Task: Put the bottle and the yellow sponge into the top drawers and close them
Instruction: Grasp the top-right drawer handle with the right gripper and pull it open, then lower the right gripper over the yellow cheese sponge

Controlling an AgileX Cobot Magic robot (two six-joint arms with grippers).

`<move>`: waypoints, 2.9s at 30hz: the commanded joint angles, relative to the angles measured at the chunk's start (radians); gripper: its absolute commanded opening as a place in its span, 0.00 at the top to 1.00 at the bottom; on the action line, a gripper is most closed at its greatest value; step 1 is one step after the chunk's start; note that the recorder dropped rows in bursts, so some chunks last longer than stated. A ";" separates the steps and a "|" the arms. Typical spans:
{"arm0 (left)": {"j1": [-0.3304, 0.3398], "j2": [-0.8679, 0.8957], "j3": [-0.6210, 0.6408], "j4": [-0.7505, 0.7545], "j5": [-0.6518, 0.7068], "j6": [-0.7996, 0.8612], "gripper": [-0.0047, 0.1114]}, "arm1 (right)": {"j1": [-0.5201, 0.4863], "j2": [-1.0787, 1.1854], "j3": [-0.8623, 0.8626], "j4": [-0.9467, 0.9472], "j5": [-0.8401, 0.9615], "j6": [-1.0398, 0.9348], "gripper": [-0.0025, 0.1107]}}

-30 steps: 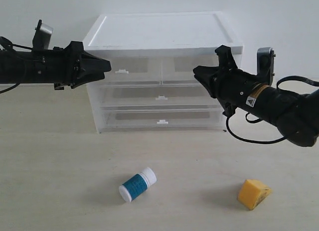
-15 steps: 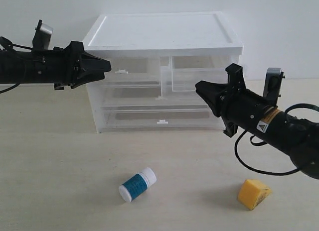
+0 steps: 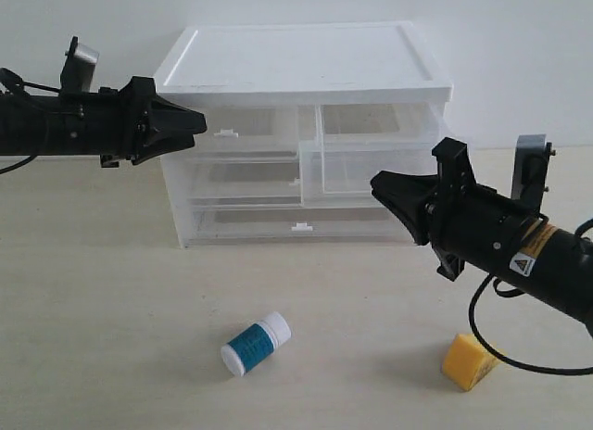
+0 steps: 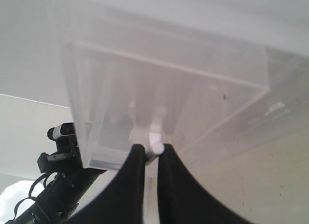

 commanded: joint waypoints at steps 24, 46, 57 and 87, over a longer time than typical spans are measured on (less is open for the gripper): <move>0.007 0.006 -0.022 -0.045 -0.109 0.000 0.61 | -0.003 -0.035 -0.048 -0.367 0.080 -0.063 0.53; 0.007 0.006 -0.022 -0.014 -0.129 0.000 0.61 | -0.002 -0.411 0.115 -0.823 0.832 -0.010 0.54; 0.007 0.006 -0.022 -0.006 -0.132 0.004 0.61 | 0.013 -0.418 0.115 -0.898 1.011 0.163 0.54; 0.007 0.006 -0.022 0.032 -0.125 0.000 0.61 | 0.238 -0.378 0.114 -0.315 1.266 0.576 0.54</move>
